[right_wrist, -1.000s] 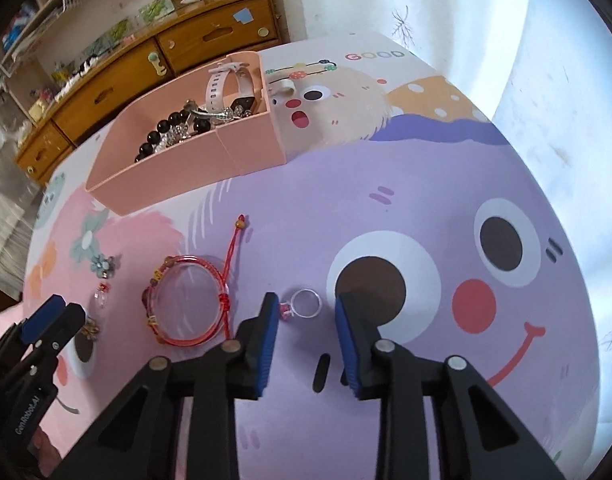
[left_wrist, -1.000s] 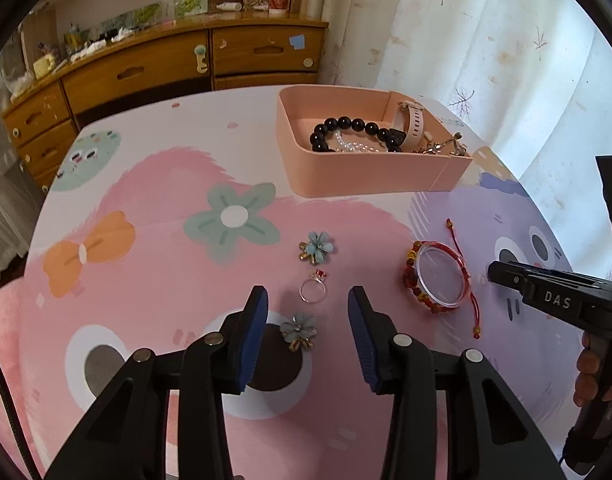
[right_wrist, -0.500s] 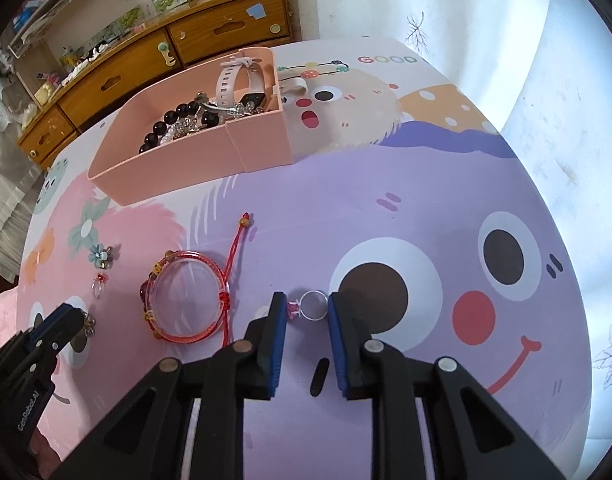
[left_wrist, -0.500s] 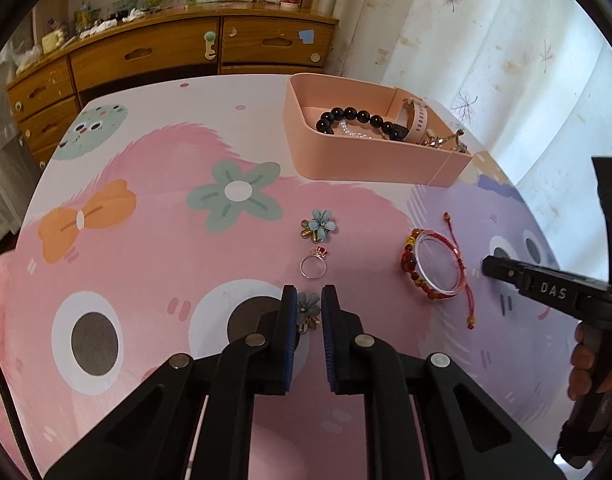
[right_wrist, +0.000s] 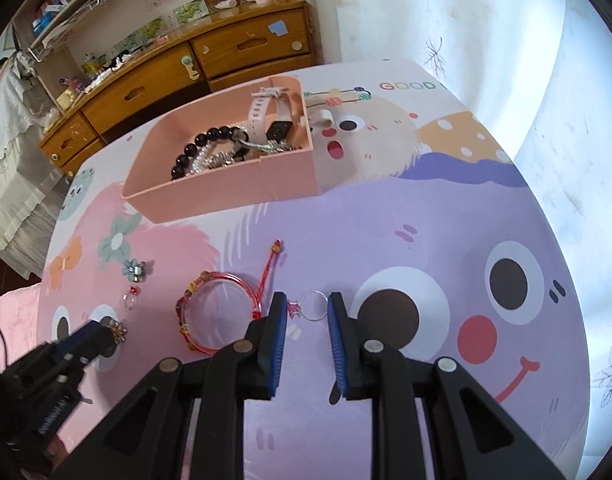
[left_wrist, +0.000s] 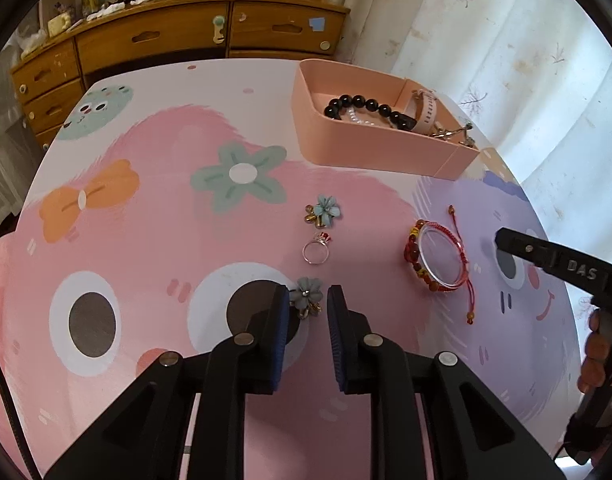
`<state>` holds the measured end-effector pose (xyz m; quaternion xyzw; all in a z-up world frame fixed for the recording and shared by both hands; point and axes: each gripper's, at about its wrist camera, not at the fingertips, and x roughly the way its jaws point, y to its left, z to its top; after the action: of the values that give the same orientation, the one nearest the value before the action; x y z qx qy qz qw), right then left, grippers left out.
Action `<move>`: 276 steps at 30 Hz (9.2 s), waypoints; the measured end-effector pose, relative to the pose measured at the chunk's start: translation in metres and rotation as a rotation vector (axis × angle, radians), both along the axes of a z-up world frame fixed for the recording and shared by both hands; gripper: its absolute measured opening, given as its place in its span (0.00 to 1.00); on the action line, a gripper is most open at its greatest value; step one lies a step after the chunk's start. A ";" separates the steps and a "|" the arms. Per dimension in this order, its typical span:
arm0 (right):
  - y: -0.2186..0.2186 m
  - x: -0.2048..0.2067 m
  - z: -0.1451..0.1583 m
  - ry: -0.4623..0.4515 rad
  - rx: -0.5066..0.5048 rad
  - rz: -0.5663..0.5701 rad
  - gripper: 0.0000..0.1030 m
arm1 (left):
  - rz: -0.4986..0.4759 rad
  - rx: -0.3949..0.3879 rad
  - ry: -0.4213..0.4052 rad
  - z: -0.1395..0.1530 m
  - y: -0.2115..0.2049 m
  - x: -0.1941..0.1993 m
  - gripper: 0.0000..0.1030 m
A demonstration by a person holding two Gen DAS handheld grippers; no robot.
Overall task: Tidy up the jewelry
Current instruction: 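Close the left tool on the blue flower earring while the right tool grasps the silver ring, then carry the flower earring and silver ring into the pink tray and open both tools, then place the right tool around the red string bracelet while the left tool grasps a small ring, then close the right tool on the red string bracelet and lift it while the left tool lifts the ring, then lower the red bracelet and ring into the pink tray and open both tools, then move the right tool to the remaining blue flower earring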
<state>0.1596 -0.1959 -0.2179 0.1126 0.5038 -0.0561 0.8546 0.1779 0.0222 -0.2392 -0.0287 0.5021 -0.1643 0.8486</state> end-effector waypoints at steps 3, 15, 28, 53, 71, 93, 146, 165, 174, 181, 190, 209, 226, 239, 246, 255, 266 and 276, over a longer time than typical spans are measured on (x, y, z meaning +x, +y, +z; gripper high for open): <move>-0.002 0.001 0.003 -0.007 -0.006 0.014 0.20 | 0.015 -0.003 0.006 -0.004 -0.001 0.002 0.16; -0.018 0.014 0.021 -0.049 -0.011 0.069 0.20 | 0.062 -0.032 -0.048 0.014 -0.006 0.003 0.16; -0.028 0.052 0.054 -0.211 0.025 0.197 0.20 | 0.076 -0.123 -0.167 0.066 -0.047 0.025 0.16; -0.030 0.089 0.019 -0.240 0.160 0.311 0.54 | 0.255 -0.017 -0.249 0.082 -0.054 0.089 0.74; -0.027 0.029 -0.019 -0.081 0.287 0.086 0.80 | 0.144 0.236 0.040 0.015 -0.013 0.045 0.84; 0.065 -0.008 -0.030 -0.151 -0.164 0.256 0.84 | -0.203 0.180 0.031 -0.007 -0.037 0.040 0.43; 0.061 -0.004 -0.011 -0.145 -0.110 0.274 0.61 | -0.075 0.163 -0.080 -0.009 -0.024 0.054 0.07; 0.044 0.002 -0.002 -0.154 -0.052 0.329 0.61 | 0.016 0.237 -0.082 -0.006 -0.027 0.061 0.23; 0.026 0.002 -0.004 -0.144 -0.051 0.358 0.61 | 0.096 0.148 -0.102 -0.012 -0.020 0.065 0.18; 0.013 0.007 -0.005 -0.146 -0.013 0.366 0.61 | 0.133 0.181 -0.139 -0.014 -0.028 0.059 0.17; 0.003 0.012 0.004 -0.184 0.035 0.389 0.61 | 0.197 0.182 -0.139 -0.002 -0.034 0.052 0.05; 0.002 0.042 0.061 -0.381 -0.007 0.441 0.61 | 0.189 0.144 -0.268 0.074 -0.049 0.057 0.05; 0.000 0.092 0.047 -0.337 -0.037 0.419 0.84 | 0.164 0.046 -0.284 0.091 -0.074 0.107 0.66; 0.029 0.069 0.043 -0.292 0.004 0.441 0.84 | 0.299 0.127 -0.186 0.073 -0.017 0.104 0.87; 0.060 0.065 0.027 -0.202 0.106 0.392 0.78 | 0.335 0.131 -0.097 0.055 0.029 0.095 0.87; 0.109 0.066 -0.009 -0.063 0.111 0.377 0.44 | 0.417 0.105 0.004 0.032 0.097 0.085 0.87; 0.146 0.074 -0.024 0.020 -0.072 0.376 0.28 | 0.493 0.009 0.092 0.007 0.144 0.088 0.88; 0.157 0.073 -0.002 -0.015 -0.150 0.440 0.19 | 0.456 0.103 0.054 0.008 0.141 0.091 0.88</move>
<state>0.2331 -0.0384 -0.2199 -0.0636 0.5041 0.0952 0.8560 0.2687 0.1630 -0.2315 -0.1022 0.5127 0.0585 0.8505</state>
